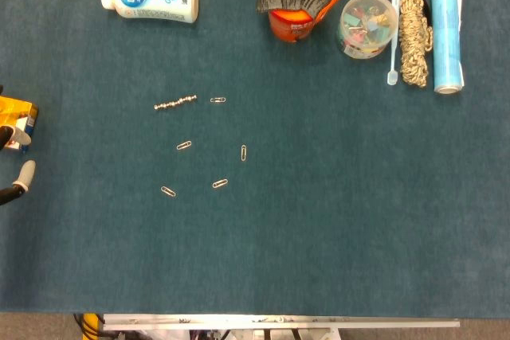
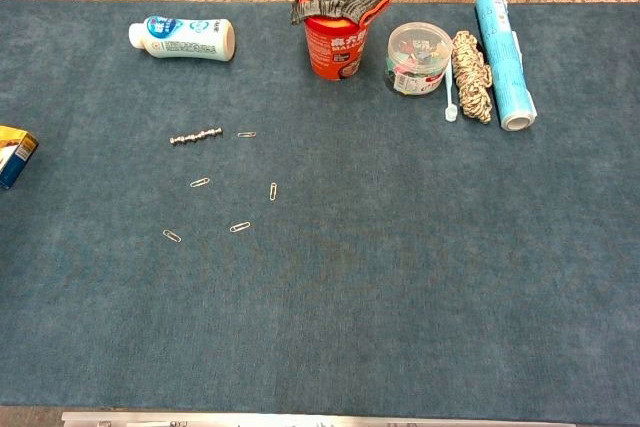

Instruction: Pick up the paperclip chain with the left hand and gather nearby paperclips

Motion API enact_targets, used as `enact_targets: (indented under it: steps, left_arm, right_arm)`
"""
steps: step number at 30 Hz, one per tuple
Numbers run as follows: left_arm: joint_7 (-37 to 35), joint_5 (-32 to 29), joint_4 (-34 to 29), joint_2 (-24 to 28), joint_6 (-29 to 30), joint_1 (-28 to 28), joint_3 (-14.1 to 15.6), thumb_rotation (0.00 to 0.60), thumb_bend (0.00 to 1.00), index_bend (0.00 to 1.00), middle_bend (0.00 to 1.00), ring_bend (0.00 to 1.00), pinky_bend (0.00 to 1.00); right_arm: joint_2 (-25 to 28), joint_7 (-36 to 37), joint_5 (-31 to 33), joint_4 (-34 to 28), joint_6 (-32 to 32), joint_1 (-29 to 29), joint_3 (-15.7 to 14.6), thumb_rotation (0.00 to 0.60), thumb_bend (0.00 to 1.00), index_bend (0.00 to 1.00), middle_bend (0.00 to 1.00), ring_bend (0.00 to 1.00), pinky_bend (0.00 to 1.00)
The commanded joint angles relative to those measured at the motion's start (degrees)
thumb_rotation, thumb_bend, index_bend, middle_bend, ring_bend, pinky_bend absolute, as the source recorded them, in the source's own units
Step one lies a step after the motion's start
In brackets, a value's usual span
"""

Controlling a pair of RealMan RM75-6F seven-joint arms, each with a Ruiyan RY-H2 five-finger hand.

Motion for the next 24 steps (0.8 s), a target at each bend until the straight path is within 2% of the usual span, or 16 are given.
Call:
enact_targets:
  steps: [1,12,18,24]
  left_arm:
    - [-0.3,0.2,0.4,-0.1,0.0,0.2,-0.3,0.600,0.33,0.43,0.07,0.07,0.10]
    - [-2.3,-2.3,-1.6,0.3,-1.9,-0.1,-2.6,0.600,0.33,0.43,0.08,0.08,0.10]
    - [1.3,-2.3,-3.8,-0.6,-8.1,-4.3,-3.6,0.600,0.31,0.43,0.09,0.08,0.10]
    - [4.6,-4.5,-3.8,-4.8,-16.4,-10.4,-5.9,0.600,0.20,0.43,0.09,0.08,0.10]
  right_arm:
    - [0.0,-0.1,0.0,0.0,0.0,0.0,0.0,0.600,0.00,0.24,0.23,0.24,0.55]
    - [-0.4,-0.7,0.8,0.0,0.0,0.2,0.3,0.600,0.00,0.24,0.23,0.24,0.55]
    - [0.5,-0.2,0.7,-0.7,1.7,-0.7,0.5,0.600,0.00,0.24,0.23,0.24,0.55]
    - [1.7,0.5,0.2,-1.6,4.4,-1.9,0.9,0.600,0.00,0.24,0.23,0.24,0.55]
